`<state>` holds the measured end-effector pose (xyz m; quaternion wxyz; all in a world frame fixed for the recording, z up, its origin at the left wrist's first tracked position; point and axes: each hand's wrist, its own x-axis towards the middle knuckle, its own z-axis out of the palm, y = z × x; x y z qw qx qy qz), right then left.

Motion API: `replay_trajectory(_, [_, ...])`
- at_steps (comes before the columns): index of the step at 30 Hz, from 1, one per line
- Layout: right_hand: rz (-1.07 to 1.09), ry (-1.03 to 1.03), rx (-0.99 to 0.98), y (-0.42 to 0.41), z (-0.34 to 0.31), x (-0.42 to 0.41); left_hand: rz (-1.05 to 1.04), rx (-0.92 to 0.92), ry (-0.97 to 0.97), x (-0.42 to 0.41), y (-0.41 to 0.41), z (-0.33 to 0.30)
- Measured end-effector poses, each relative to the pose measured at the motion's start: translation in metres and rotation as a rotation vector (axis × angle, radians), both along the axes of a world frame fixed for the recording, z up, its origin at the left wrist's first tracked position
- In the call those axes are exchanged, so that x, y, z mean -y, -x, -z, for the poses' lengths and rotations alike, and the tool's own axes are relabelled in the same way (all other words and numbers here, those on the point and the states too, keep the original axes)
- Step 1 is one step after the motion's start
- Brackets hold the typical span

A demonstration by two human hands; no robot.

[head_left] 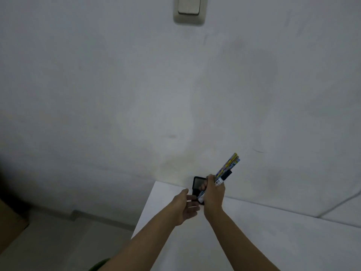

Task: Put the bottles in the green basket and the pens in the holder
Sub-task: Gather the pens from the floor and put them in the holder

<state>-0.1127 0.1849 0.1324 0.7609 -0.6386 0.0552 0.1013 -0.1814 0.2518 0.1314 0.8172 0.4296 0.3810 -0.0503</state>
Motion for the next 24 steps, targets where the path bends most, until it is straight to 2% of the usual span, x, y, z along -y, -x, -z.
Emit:
replay_trajectory(6, [-0.102,0.158,0.141,-0.071,0.038,-0.028,-0.05,-0.031,0.006,-0.03,-0.073,0.033])
replay_trajectory(16, [-0.209,0.361,0.285,-0.104,0.101,-0.057,0.052,-0.097,-0.091,-0.059,-0.14,0.06])
replay_trajectory(21, [-0.204,0.481,0.369,-0.104,0.118,-0.058,0.076,-0.071,-0.355,-0.055,-0.148,0.074])
replay_trajectory(24, [-0.221,0.519,0.386,-0.105,0.12,-0.058,0.09,-0.059,-0.44,-0.051,-0.149,0.07])
